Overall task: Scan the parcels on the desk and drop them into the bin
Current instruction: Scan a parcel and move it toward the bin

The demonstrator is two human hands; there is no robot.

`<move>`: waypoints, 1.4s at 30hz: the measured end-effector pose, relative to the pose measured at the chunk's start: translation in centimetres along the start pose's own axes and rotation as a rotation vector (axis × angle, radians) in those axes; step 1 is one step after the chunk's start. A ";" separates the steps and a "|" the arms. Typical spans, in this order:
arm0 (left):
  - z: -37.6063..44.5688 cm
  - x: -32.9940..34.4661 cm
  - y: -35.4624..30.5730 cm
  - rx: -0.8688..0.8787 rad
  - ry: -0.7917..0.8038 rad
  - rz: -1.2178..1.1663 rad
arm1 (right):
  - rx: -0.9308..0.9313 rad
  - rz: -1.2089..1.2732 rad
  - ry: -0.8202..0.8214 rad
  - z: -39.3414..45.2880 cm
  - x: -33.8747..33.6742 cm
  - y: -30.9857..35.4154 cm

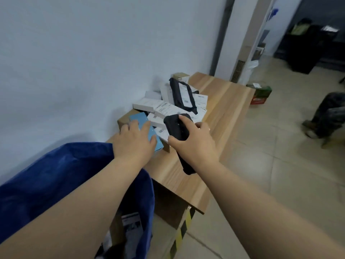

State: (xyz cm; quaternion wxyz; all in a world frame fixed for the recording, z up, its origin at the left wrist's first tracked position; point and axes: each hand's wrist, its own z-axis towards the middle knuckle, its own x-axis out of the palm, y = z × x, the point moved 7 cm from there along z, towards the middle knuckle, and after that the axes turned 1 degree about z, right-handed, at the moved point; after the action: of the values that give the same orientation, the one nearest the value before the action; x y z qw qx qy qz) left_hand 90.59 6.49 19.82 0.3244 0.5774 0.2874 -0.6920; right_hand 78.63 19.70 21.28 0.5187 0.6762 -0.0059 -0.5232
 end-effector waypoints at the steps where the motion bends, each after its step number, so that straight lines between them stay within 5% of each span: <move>1: 0.5 -0.2 -1.9 0.009 -0.009 -0.001 | -0.002 0.012 -0.016 0.5 -1.6 -0.9; 20: 9.3 -0.6 -34.1 0.139 -0.090 -0.085 | 0.051 -0.034 -0.261 10.3 -27.3 -23.3; 42: 40.9 1.5 -56.2 0.294 -0.192 -0.113 | 0.133 -0.039 -0.442 39.8 -40.0 -36.8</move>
State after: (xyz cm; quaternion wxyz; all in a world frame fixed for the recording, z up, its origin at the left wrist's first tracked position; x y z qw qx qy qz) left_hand 21.45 9.86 26.50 0.2232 0.5327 0.1829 -0.7956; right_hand 12.46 31.09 26.66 0.4487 0.5778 -0.1409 -0.6670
